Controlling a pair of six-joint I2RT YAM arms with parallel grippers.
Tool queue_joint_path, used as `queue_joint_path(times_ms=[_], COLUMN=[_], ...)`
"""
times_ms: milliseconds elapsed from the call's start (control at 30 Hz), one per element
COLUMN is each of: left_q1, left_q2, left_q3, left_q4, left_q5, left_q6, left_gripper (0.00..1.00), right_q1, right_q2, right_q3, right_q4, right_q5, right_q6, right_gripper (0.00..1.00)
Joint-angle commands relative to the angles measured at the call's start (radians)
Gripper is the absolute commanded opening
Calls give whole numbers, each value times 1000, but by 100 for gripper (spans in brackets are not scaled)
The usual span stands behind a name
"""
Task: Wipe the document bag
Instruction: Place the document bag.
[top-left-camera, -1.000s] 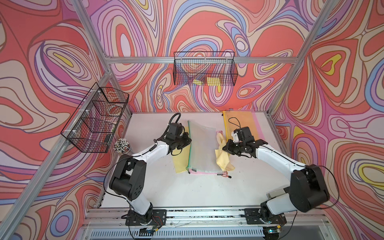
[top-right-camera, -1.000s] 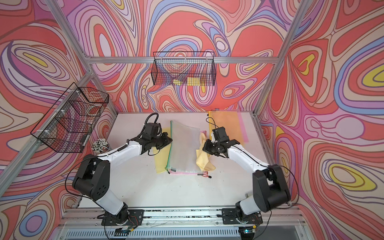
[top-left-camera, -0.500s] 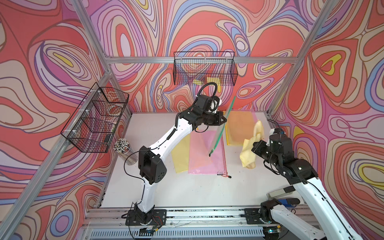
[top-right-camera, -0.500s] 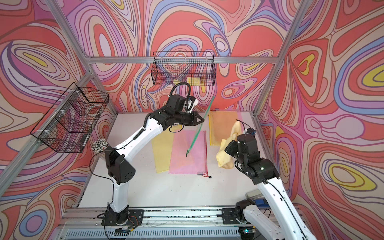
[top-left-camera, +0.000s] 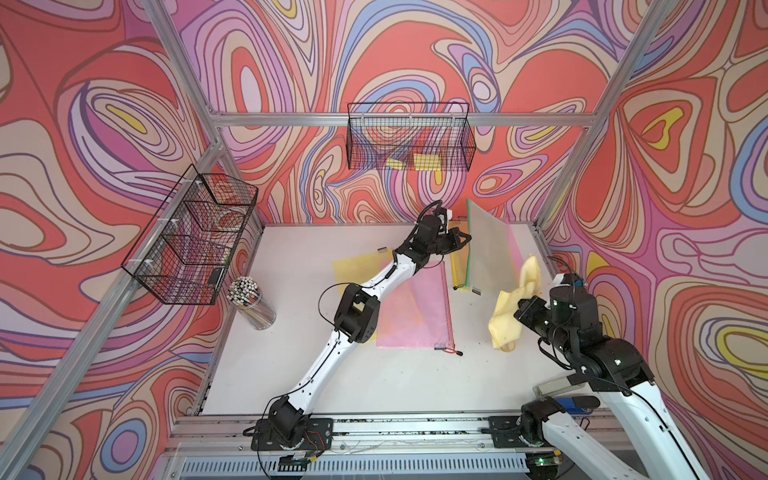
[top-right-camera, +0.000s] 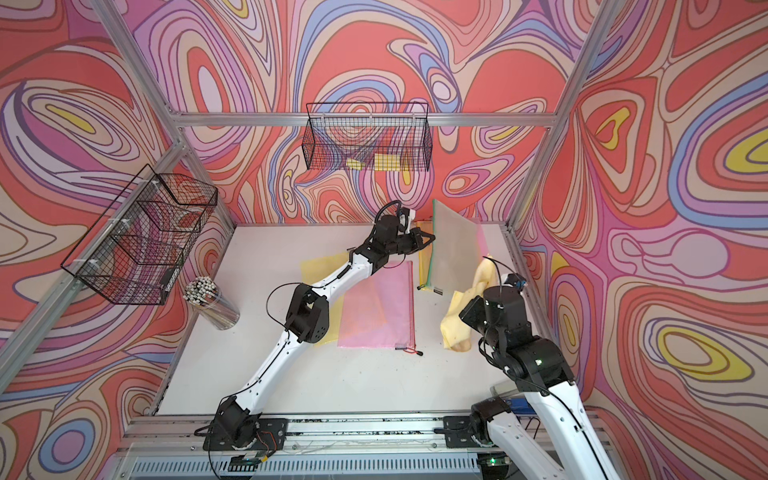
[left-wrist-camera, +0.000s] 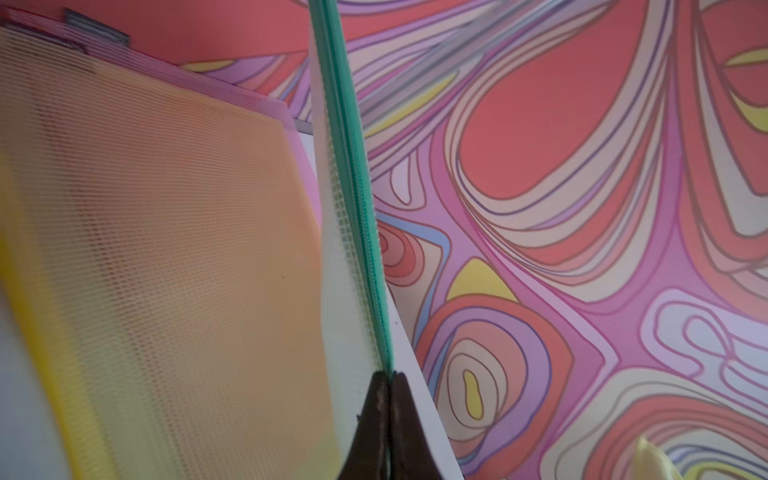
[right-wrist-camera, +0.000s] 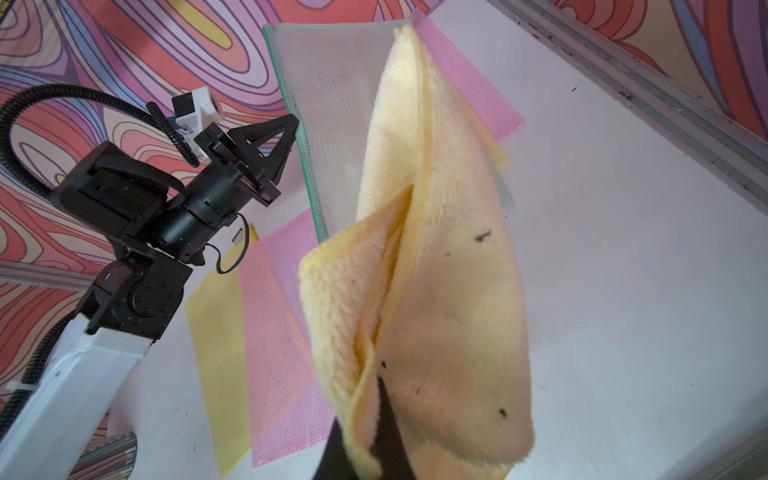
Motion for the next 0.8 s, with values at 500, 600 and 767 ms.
queue_joint_path(times_ms=[500, 600, 767], left_q1=[116, 142, 155], left_q2=[-32, -257, -688], left_q3=[-125, -429, -941], left_q4=[101, 112, 88], left_q5=[-36, -57, -222], left_q6=[65, 171, 365], left_gripper=[99, 99, 99], right_q1=[-3, -3, -3], right_q2=[131, 168, 310], right_q3=[-51, -68, -116], right_q4=[149, 202, 346], right_q5=[-167, -228, -339], right_q6=[-11, -13, -18], right_gripper=[0, 0, 0])
